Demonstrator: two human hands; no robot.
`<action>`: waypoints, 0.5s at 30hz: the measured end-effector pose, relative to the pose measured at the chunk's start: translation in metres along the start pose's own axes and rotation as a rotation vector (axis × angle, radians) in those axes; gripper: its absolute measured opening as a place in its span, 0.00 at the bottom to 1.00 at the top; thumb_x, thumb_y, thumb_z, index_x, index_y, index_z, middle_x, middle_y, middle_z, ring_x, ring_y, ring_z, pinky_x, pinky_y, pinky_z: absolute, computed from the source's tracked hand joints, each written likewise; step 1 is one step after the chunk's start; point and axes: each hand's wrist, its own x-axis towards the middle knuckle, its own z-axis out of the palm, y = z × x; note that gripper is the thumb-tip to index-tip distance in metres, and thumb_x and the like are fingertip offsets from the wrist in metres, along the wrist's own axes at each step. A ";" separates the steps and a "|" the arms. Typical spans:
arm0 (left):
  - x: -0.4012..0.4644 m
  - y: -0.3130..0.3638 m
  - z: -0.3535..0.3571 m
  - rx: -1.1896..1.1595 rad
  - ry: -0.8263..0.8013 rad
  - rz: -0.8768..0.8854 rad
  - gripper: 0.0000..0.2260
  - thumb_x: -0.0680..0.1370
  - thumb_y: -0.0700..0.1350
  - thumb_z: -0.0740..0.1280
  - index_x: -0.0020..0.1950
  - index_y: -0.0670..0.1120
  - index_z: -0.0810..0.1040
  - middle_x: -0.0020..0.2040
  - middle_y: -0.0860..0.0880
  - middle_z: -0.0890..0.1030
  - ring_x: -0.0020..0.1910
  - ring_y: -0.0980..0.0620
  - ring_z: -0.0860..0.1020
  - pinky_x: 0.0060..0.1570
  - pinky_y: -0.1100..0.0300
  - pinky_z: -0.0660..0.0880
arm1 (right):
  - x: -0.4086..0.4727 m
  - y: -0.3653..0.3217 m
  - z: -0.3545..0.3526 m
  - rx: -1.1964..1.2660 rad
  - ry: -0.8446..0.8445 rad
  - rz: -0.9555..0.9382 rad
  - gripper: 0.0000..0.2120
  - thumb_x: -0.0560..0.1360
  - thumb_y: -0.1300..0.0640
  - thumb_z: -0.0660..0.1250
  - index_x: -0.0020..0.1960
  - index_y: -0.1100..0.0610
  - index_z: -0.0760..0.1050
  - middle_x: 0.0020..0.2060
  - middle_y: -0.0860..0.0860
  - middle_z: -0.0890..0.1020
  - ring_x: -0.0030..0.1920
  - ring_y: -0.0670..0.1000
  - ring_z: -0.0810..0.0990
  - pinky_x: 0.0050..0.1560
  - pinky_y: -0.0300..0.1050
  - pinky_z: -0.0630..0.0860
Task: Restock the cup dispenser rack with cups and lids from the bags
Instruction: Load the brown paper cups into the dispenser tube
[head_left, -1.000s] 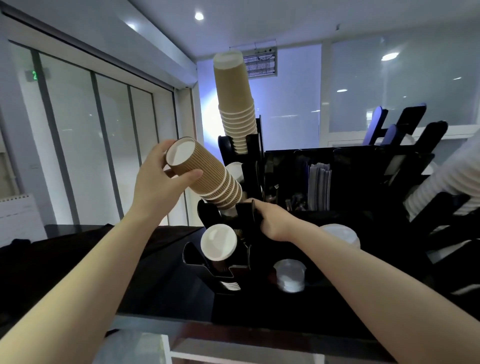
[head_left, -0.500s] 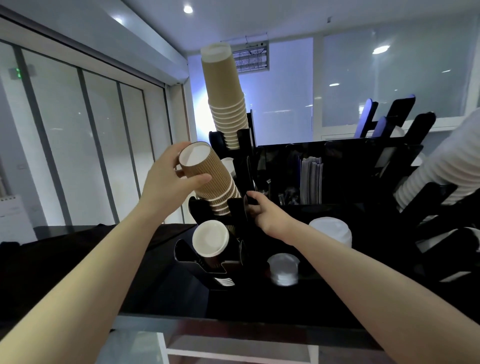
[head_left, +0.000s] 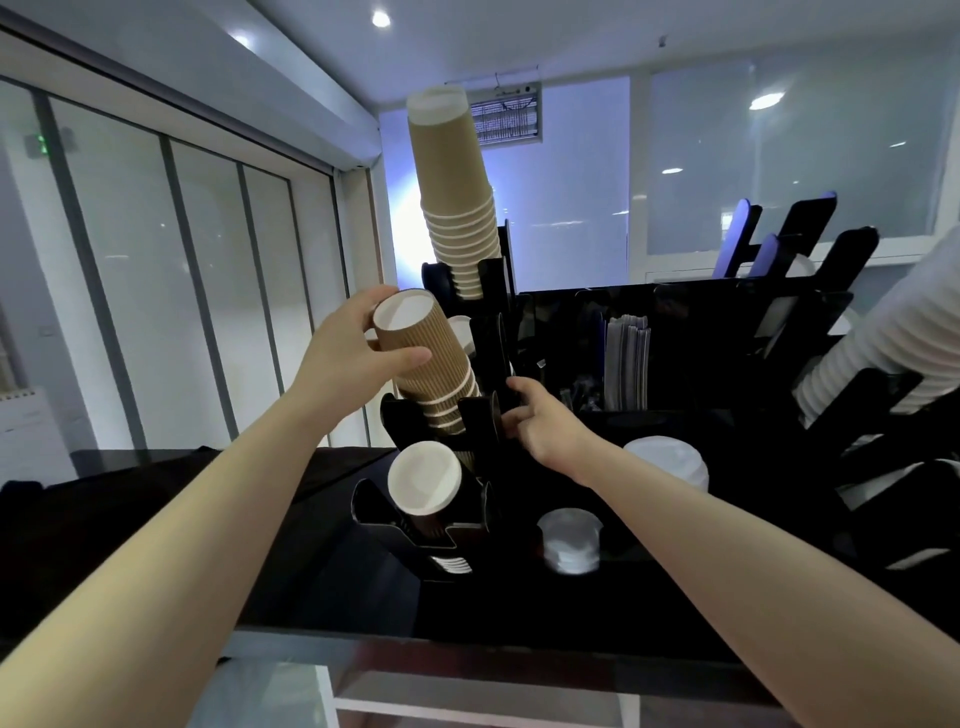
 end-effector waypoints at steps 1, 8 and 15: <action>0.000 -0.003 0.001 -0.002 0.008 -0.008 0.25 0.69 0.43 0.77 0.63 0.53 0.74 0.56 0.56 0.79 0.56 0.55 0.77 0.54 0.58 0.76 | -0.002 -0.001 0.000 0.032 -0.023 0.004 0.33 0.76 0.75 0.53 0.77 0.58 0.50 0.58 0.65 0.77 0.56 0.63 0.78 0.46 0.40 0.76; -0.004 -0.022 0.014 -0.021 0.015 -0.105 0.26 0.69 0.43 0.77 0.63 0.53 0.71 0.57 0.54 0.77 0.55 0.54 0.76 0.51 0.60 0.75 | -0.004 0.004 0.002 0.014 -0.080 0.064 0.36 0.75 0.75 0.54 0.78 0.56 0.48 0.61 0.59 0.79 0.59 0.58 0.79 0.63 0.52 0.74; 0.004 -0.019 0.026 0.083 -0.124 -0.116 0.27 0.68 0.45 0.77 0.59 0.57 0.67 0.52 0.59 0.74 0.50 0.59 0.77 0.40 0.69 0.69 | -0.002 0.004 -0.019 -0.111 0.021 0.038 0.32 0.74 0.72 0.53 0.76 0.54 0.58 0.62 0.55 0.78 0.55 0.51 0.78 0.59 0.47 0.76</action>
